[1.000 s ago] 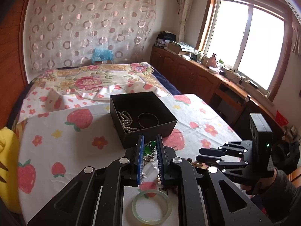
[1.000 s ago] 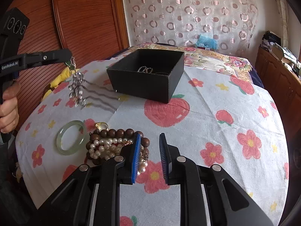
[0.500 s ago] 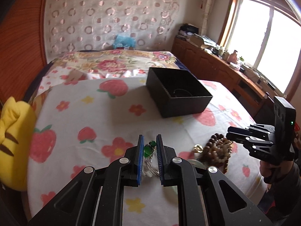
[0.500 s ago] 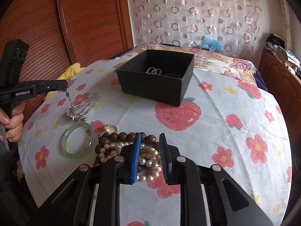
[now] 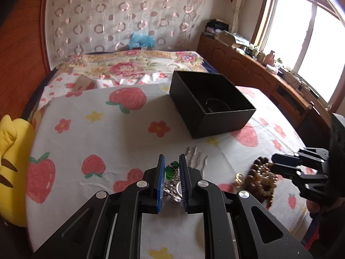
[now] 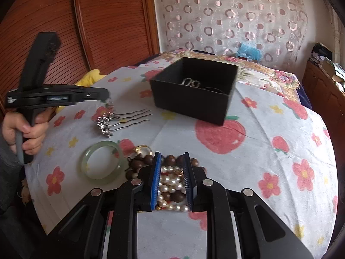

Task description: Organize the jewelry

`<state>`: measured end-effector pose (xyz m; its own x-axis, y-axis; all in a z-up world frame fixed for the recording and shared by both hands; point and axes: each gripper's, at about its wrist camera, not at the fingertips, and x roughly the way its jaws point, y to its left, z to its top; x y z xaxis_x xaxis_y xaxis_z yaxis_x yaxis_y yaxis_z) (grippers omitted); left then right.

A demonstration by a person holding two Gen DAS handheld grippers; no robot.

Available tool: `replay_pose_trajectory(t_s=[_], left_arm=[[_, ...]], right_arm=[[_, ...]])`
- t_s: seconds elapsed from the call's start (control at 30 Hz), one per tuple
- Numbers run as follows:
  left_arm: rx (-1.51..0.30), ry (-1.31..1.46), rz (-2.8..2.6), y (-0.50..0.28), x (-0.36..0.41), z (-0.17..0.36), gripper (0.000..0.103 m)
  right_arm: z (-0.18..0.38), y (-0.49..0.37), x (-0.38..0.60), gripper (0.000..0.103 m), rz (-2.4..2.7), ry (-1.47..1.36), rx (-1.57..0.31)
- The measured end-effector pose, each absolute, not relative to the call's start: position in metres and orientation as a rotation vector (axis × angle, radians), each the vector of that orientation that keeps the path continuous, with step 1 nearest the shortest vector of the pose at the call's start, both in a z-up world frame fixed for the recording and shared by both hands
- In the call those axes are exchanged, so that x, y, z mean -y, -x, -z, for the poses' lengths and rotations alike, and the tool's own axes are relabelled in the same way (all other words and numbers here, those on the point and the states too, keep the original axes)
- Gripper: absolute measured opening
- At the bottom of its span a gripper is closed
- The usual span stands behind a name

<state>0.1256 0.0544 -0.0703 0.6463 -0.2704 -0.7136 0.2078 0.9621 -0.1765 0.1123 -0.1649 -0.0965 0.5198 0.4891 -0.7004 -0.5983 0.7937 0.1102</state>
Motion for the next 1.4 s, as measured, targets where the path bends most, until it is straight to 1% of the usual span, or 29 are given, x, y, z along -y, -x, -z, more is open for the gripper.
replay_pose_trajectory(t_s=[0.23, 0.67, 0.9, 1.1, 1.4], left_arm=[[-0.86, 0.078, 0.275, -0.144, -0.053, 0.078, 0.012], [-0.869, 0.036, 0.323, -0.165, -0.017, 0.073, 0.012], [-0.862, 0.044, 0.343, -0.166, -0.012, 0.068, 0.012], [-0.818, 0.055, 0.381, -0.153, -0.007, 0.048, 0.012], [-0.701, 0.083, 0.44, -0.124, -0.007, 0.003, 0.012]], right_arm=[[0.097, -0.107, 0.154, 0.022, -0.676, 0.17, -0.788], [0.097, -0.107, 0.169, 0.022, -0.653, 0.154, -0.793], [0.097, -0.106, 0.173, 0.022, -0.65, 0.147, -0.795], [0.096, -0.107, 0.175, 0.022, -0.649, 0.145, -0.792], [0.094, -0.11, 0.176, 0.022, -0.645, 0.142, -0.789]])
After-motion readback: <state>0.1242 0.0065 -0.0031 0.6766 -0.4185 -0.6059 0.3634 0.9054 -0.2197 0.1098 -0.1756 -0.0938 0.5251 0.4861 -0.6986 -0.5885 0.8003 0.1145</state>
